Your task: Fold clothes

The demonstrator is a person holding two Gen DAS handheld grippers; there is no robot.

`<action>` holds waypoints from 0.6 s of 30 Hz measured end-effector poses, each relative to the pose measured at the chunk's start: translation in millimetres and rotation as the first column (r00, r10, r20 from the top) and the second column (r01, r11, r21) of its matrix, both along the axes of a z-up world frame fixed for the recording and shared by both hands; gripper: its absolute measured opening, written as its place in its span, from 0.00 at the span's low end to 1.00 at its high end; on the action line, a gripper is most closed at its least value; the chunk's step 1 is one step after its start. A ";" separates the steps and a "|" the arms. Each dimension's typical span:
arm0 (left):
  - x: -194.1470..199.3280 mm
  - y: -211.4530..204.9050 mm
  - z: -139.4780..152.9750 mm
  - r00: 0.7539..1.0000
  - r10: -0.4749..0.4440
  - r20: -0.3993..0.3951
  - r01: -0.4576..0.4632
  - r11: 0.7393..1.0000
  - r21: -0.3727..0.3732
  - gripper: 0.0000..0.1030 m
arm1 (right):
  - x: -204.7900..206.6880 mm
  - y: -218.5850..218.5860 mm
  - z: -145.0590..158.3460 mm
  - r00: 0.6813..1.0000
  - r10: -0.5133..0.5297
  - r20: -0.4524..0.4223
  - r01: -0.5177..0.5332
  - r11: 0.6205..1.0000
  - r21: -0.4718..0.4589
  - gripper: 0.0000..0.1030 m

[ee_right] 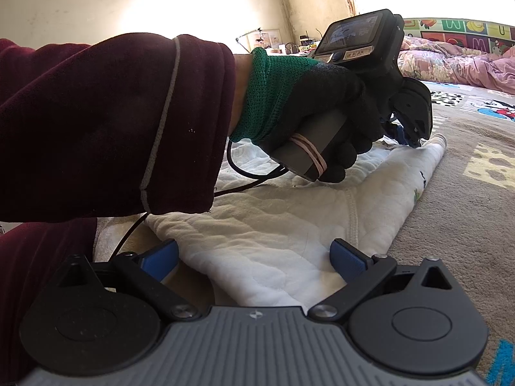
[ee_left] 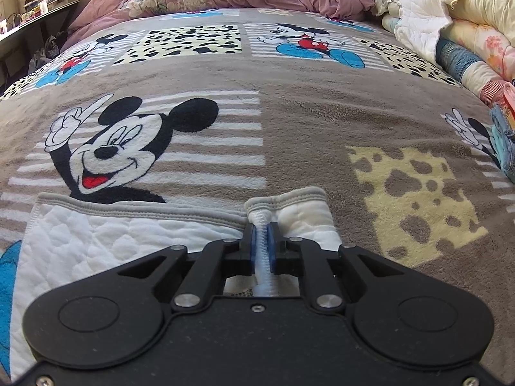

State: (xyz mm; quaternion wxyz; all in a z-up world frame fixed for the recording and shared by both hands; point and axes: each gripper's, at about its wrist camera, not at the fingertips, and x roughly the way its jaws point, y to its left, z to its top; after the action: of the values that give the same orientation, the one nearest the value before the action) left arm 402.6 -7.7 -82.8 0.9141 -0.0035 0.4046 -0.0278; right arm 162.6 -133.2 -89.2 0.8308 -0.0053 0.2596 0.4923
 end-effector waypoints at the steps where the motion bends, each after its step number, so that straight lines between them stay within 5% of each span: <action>1: 0.2 -0.8 1.6 1.000 -0.003 -0.005 0.003 1.000 0.006 0.10 | 0.7 0.3 -0.1 1.000 0.000 -0.001 0.000 1.000 0.001 0.97; 8: -2.1 -7.1 10.2 1.000 -0.009 -0.017 0.010 0.998 0.054 0.16 | 2.6 2.9 -0.8 1.000 0.001 -0.006 -0.001 1.000 0.005 0.97; 13: -6.7 -8.4 17.7 1.000 -0.011 -0.011 0.012 0.996 0.093 0.41 | 5.0 5.1 -4.3 1.000 0.002 -0.005 -0.002 1.000 0.003 0.97; 18: -12.3 -3.7 28.0 1.000 -0.016 0.011 0.015 0.996 0.083 0.44 | 2.7 5.4 -6.4 1.000 0.001 -0.004 -0.001 1.000 0.002 0.97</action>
State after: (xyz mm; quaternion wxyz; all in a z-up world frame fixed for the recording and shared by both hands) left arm 390.3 -11.4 -54.8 0.9155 0.0380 0.4002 -0.0181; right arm 165.3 -127.9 -95.5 0.8300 -0.0035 0.2608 0.4931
